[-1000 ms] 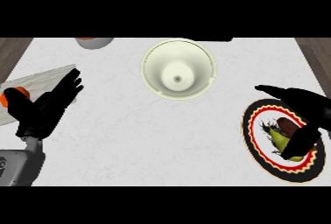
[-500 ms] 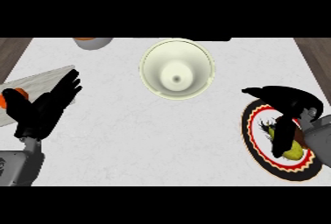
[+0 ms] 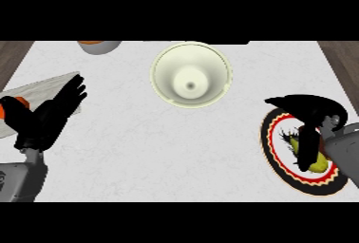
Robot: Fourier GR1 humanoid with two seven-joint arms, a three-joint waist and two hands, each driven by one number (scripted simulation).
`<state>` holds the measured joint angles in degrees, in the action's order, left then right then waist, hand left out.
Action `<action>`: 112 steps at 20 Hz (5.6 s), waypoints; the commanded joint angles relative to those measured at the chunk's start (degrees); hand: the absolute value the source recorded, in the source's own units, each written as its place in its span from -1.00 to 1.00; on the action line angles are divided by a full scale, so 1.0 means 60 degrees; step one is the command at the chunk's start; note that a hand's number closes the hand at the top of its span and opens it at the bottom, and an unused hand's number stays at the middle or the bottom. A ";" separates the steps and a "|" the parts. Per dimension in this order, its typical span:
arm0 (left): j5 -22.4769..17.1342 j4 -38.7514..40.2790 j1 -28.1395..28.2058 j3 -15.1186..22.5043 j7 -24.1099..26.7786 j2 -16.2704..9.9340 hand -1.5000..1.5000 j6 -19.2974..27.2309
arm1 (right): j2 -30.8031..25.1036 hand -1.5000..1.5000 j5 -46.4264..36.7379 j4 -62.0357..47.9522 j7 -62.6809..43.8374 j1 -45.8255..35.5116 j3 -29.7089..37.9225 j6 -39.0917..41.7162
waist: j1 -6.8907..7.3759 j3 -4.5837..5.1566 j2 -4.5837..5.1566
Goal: Pick the pear from the plate and place it in the bowl
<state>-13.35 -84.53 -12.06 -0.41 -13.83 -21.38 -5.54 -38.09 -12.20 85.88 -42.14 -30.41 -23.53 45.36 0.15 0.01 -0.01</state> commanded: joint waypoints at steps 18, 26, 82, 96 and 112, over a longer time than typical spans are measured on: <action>0.0402 -0.0259 -0.0044 -0.0736 -0.0333 0.0422 0.00 -0.0591 | 0.1114 -1.00 -0.3349 -0.1120 0.1627 0.1268 0.0647 0.0215 | -0.0017 -0.0003 0.0000; 0.0576 -0.0173 0.0089 -0.0871 -0.0151 0.0643 0.00 -0.0832 | 0.1189 -1.00 -0.4602 -0.2982 0.3197 0.0960 0.0770 -0.0070 | 0.0025 -0.0005 0.0011; 0.1138 -0.0076 0.0417 -0.1671 -0.0233 0.0941 0.00 -0.0950 | 0.4770 1.00 -0.7487 0.1091 0.1294 0.3914 0.2871 -0.5351 | -0.0618 0.0031 -0.0202; 0.0916 -0.0457 0.0043 -0.1444 -0.0550 0.0942 0.00 -0.1340 | 0.6318 1.00 -0.8967 0.8003 -0.4364 0.2348 -0.0136 0.0313 | -0.0024 0.0026 -0.0051; 0.1255 0.0012 -0.0194 -0.1243 -0.0346 0.1135 0.00 -0.1259 | 0.6342 1.00 -0.6128 0.3699 -0.5871 -0.3396 0.1481 -0.2332 | 0.0160 0.0020 0.0009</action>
<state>-6.23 -86.27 -12.35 -7.60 -16.71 -14.14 -12.75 -0.71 -51.62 115.05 -66.55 -41.39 -17.40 33.31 1.25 0.15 -0.09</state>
